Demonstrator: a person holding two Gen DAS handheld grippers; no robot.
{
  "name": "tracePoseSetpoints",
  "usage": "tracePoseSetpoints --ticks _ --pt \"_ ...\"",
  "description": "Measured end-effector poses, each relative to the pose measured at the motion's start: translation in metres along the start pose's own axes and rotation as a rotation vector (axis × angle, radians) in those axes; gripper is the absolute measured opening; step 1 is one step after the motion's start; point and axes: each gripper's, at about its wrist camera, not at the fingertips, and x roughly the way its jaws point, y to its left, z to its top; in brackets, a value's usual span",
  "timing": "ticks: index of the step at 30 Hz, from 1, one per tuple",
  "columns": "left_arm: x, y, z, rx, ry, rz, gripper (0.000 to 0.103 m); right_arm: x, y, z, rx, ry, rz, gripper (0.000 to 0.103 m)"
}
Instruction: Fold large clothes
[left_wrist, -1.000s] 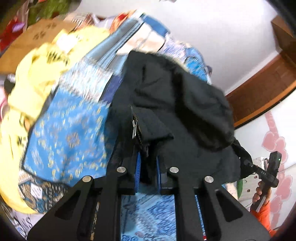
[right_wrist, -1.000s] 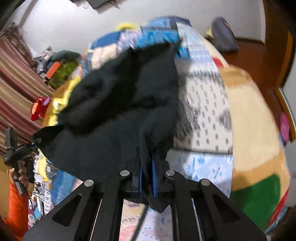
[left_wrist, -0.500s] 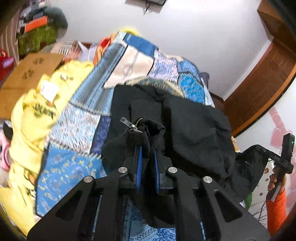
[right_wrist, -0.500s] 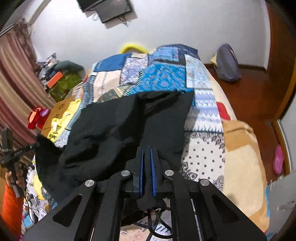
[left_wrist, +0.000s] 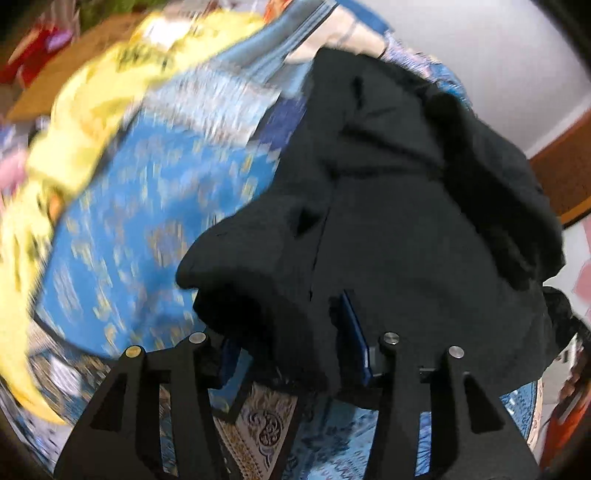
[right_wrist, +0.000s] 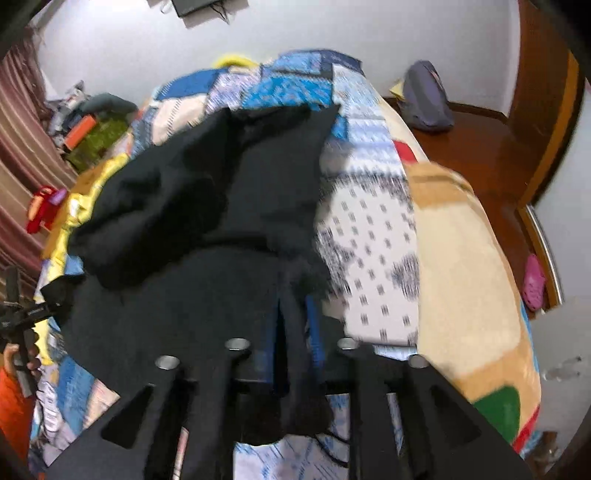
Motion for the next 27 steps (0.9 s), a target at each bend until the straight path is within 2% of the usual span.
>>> tracePoseSetpoints --ticks 2,4,5,6,8,11,13,14,15,16,17,18,19,20,23,27 --pt "0.005 0.009 -0.006 -0.052 0.004 -0.031 0.054 0.011 -0.002 -0.015 0.023 0.038 -0.021 0.041" --pt "0.01 0.017 -0.01 -0.102 -0.001 -0.07 0.058 0.021 -0.006 -0.028 0.061 0.067 -0.024 0.042" --pt "0.013 0.02 -0.012 -0.123 0.004 -0.107 0.063 0.026 -0.009 -0.034 0.092 0.08 -0.018 0.046" --pt "0.017 0.021 -0.013 -0.126 0.012 -0.142 0.066 0.03 -0.014 -0.039 0.129 0.088 -0.012 0.053" --pt "0.025 0.023 -0.016 -0.125 0.016 -0.167 0.075 0.035 -0.029 -0.048 0.234 0.061 0.014 0.066" --pt "0.034 0.027 -0.019 -0.152 0.015 -0.205 0.076 0.039 -0.044 -0.05 0.328 0.054 0.078 0.067" --pt "0.032 0.025 -0.018 -0.158 0.015 -0.21 0.076 0.039 -0.044 -0.046 0.321 0.066 0.074 0.069" --pt "0.03 0.024 -0.018 -0.148 0.012 -0.207 0.071 0.039 -0.041 -0.044 0.299 0.071 0.063 0.059" --pt "0.028 0.021 -0.016 -0.132 0.008 -0.205 0.066 0.038 -0.036 -0.042 0.269 0.075 0.078 0.037" --pt "0.023 0.019 -0.015 -0.112 0.002 -0.2 0.054 0.037 -0.032 -0.039 0.238 0.094 0.121 0.033" --pt "0.018 0.015 -0.015 -0.09 -0.007 -0.187 0.036 0.034 -0.027 -0.035 0.214 0.101 0.11 0.027" --pt "0.009 0.01 -0.013 -0.06 -0.023 -0.178 0.026 0.029 -0.024 -0.032 0.186 0.095 0.102 0.015" --pt "0.002 0.007 -0.012 -0.041 -0.032 -0.174 0.018 0.023 -0.021 -0.029 0.157 0.087 0.102 0.014" --pt "-0.007 0.002 -0.009 -0.027 -0.047 -0.166 0.014 0.016 -0.018 -0.025 0.137 0.08 0.099 0.012" --pt "-0.032 -0.012 0.009 -0.014 -0.045 -0.215 0.007 -0.006 -0.004 -0.008 0.089 0.016 0.044 0.01" --pt "-0.08 -0.037 0.048 0.003 -0.109 -0.291 0.006 -0.036 0.017 0.033 0.065 -0.094 0.116 0.009"
